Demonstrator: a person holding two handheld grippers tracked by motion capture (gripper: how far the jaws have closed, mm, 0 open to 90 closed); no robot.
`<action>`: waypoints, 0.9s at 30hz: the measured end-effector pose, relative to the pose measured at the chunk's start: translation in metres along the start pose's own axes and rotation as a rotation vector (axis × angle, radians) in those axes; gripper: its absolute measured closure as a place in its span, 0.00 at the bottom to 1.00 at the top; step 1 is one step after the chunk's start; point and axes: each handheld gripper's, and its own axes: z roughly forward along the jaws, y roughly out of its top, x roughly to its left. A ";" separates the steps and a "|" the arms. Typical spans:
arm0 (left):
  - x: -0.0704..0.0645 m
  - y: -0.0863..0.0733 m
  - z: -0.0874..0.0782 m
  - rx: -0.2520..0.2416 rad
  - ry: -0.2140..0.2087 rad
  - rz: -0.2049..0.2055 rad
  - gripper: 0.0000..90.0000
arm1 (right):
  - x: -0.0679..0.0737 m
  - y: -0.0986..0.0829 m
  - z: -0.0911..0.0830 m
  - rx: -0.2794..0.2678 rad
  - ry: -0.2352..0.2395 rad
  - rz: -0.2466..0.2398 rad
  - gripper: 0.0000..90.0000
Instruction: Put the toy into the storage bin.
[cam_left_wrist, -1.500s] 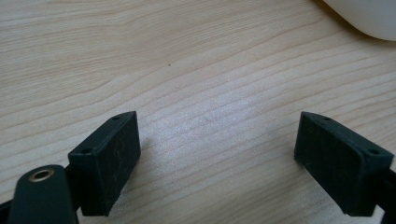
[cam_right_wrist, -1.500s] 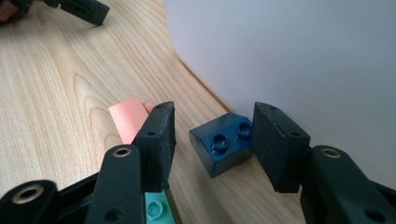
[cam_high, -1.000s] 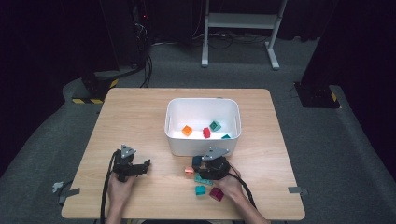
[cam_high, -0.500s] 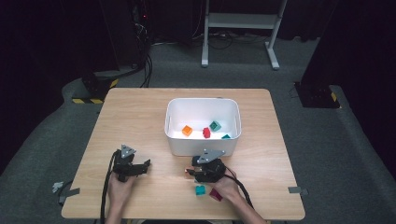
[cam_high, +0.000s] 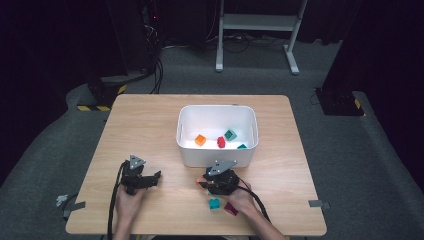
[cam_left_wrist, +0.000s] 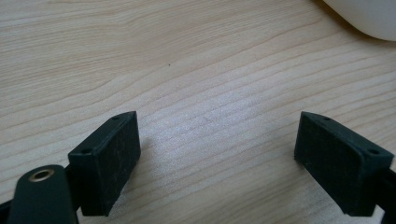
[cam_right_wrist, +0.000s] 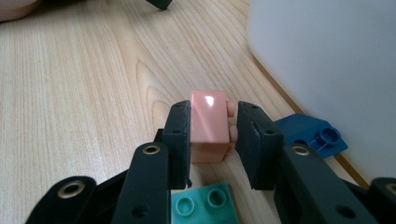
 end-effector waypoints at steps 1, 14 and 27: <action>0.000 0.000 0.000 0.000 0.000 0.000 0.16 | 0.000 0.000 0.000 0.000 0.000 -0.001 0.74; 0.000 0.000 0.000 0.000 0.000 0.000 0.16 | 0.000 0.006 -0.019 -0.056 -0.014 -0.002 0.74; 0.000 0.000 0.000 0.000 0.000 0.000 0.16 | -0.011 0.030 -0.086 -0.170 -0.048 0.029 0.74</action>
